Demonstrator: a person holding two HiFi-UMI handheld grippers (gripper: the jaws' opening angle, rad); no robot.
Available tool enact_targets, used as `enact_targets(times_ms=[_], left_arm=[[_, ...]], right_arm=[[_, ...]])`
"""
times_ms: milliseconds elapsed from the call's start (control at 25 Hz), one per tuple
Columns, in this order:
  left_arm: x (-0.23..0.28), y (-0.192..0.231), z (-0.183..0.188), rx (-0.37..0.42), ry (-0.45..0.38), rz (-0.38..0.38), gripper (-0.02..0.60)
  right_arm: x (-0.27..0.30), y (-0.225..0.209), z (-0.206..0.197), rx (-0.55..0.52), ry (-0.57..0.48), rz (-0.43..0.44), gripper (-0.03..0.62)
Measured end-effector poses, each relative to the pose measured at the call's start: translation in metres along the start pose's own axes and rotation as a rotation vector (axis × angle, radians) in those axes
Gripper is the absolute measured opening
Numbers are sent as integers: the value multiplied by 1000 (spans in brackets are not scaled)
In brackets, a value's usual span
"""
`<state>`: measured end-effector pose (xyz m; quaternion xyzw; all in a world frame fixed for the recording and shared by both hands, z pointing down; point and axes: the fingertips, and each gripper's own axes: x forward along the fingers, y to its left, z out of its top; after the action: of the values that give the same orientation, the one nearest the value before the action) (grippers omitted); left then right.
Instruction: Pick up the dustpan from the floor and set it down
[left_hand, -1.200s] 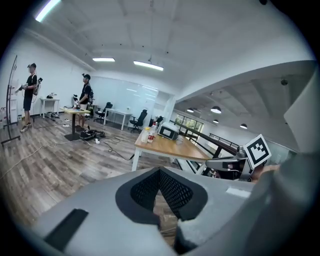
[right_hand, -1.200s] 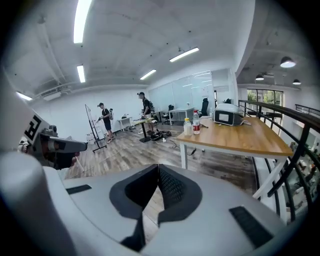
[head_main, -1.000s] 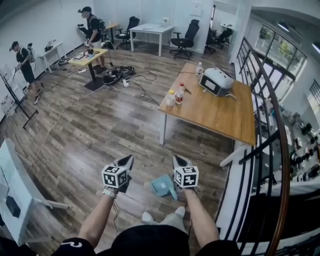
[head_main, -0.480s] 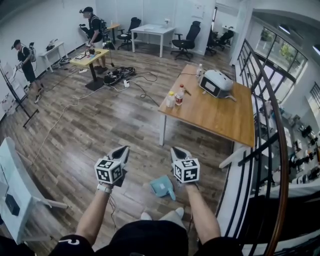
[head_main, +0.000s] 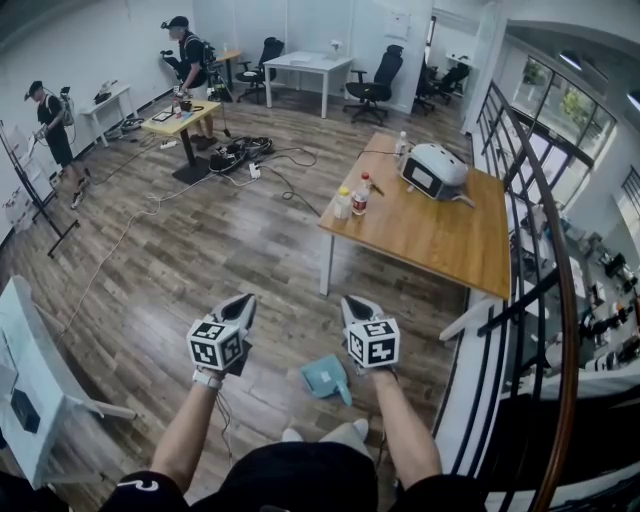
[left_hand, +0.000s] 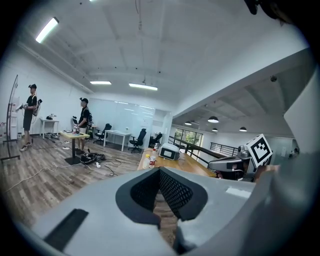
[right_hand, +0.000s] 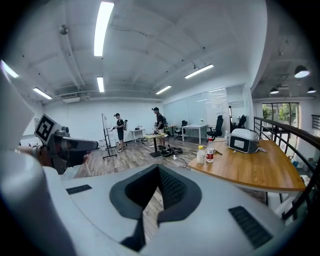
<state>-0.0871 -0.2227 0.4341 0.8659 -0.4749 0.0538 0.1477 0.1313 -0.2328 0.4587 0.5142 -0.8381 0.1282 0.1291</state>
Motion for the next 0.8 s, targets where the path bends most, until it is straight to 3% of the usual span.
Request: enact_targets(times_ms=[800], left_arm=[[-3,-9,-11,-12,18,-32,-3]], right_arm=[[-4,7,-6,-6,1,6,-6]])
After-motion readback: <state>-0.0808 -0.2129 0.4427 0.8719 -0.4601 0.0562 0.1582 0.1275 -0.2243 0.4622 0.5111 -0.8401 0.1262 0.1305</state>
